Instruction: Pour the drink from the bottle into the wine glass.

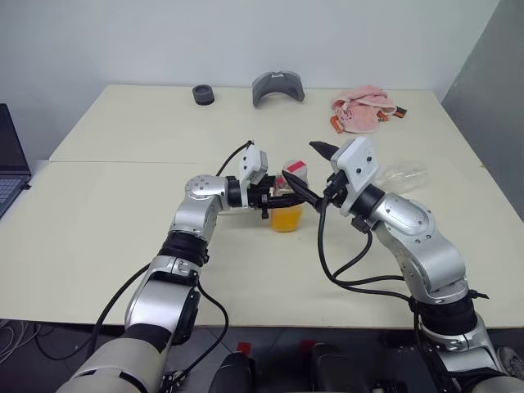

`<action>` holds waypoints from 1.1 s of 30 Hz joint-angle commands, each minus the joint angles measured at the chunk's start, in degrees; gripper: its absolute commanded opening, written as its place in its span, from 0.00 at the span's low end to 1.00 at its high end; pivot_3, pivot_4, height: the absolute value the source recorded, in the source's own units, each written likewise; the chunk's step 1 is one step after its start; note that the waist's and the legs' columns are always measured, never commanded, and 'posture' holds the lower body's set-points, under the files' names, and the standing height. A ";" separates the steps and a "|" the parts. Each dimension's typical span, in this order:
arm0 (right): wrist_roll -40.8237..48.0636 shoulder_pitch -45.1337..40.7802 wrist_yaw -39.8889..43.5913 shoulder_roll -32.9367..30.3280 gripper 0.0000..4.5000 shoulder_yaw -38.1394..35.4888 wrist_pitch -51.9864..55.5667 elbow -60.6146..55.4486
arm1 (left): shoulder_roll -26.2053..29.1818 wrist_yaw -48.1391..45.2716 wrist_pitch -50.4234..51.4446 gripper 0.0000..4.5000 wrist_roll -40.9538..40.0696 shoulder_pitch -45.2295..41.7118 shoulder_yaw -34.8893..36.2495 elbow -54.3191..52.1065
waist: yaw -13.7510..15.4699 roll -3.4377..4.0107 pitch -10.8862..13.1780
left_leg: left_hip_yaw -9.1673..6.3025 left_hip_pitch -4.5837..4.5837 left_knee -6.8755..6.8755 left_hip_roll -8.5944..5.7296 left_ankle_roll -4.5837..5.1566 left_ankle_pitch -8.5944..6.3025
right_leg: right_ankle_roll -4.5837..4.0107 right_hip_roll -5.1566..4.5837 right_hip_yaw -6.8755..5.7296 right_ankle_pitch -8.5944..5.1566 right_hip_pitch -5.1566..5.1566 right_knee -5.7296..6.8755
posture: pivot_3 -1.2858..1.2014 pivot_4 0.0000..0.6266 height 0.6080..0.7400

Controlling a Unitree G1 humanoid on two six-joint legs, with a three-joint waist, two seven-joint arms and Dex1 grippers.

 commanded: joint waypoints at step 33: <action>1.51 4.01 -2.49 -2.09 0.89 -7.81 4.37 -4.44 | 0.19 -0.42 -1.33 0.38 -0.78 -0.56 0.34 -2.01 | 0.01 0.00 0.00 | 0.00 0.00 0.00 0.00 0.01 -0.01 | 0.00 0.01 0.01 0.00 0.00 0.00 | 0.52 0.24 1.00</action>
